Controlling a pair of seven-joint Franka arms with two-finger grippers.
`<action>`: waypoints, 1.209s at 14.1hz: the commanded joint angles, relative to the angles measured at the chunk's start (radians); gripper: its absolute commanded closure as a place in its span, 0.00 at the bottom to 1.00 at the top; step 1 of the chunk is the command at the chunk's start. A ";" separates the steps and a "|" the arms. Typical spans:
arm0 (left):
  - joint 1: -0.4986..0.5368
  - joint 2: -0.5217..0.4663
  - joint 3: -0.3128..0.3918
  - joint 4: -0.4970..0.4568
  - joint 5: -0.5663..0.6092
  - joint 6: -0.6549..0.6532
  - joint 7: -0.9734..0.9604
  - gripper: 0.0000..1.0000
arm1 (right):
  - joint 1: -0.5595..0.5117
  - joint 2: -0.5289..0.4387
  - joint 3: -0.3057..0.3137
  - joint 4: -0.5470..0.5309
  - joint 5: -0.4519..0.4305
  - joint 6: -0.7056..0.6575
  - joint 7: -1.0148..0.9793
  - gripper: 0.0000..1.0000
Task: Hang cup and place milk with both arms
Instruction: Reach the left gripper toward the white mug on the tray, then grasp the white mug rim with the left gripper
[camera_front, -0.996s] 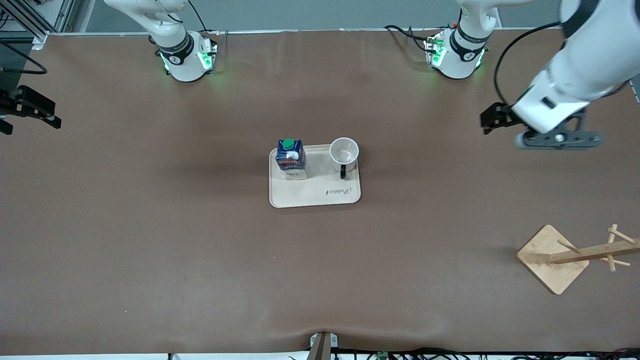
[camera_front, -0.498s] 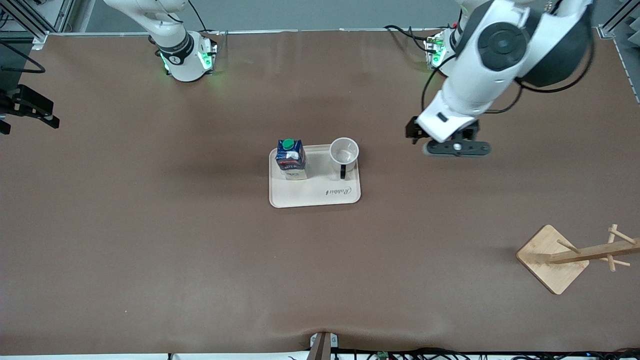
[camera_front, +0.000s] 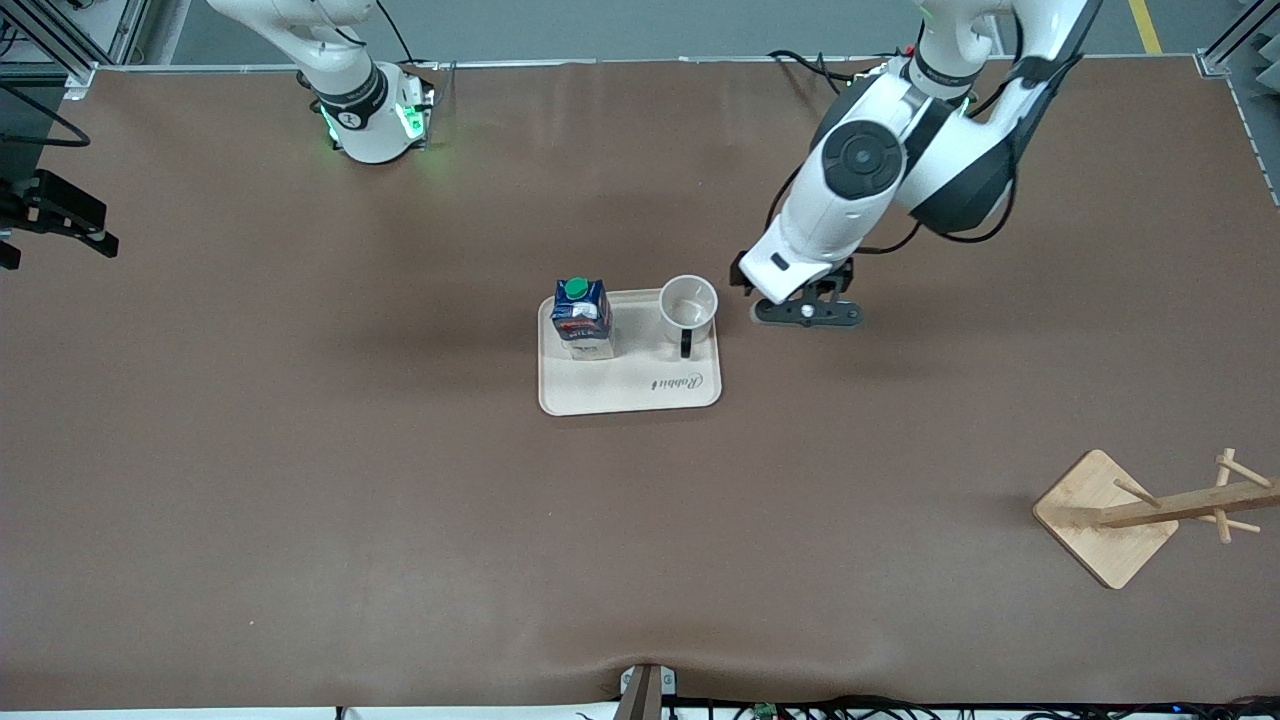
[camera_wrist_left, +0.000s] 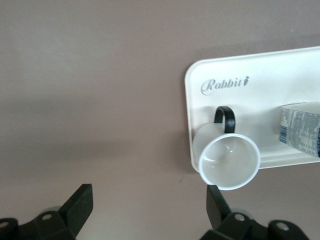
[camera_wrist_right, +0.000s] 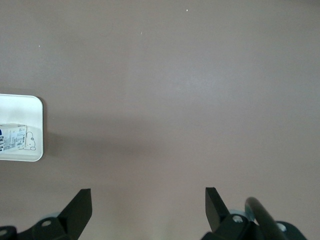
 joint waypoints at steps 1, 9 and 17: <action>-0.047 0.074 -0.004 0.009 0.059 0.043 -0.107 0.01 | -0.012 0.015 0.009 0.021 0.001 -0.009 -0.007 0.00; -0.143 0.294 -0.002 0.014 0.249 0.216 -0.321 0.32 | -0.012 0.018 0.011 0.023 0.001 -0.009 -0.007 0.00; -0.127 0.312 -0.001 0.046 0.323 0.218 -0.310 1.00 | -0.011 0.019 0.009 0.023 0.002 -0.009 -0.007 0.00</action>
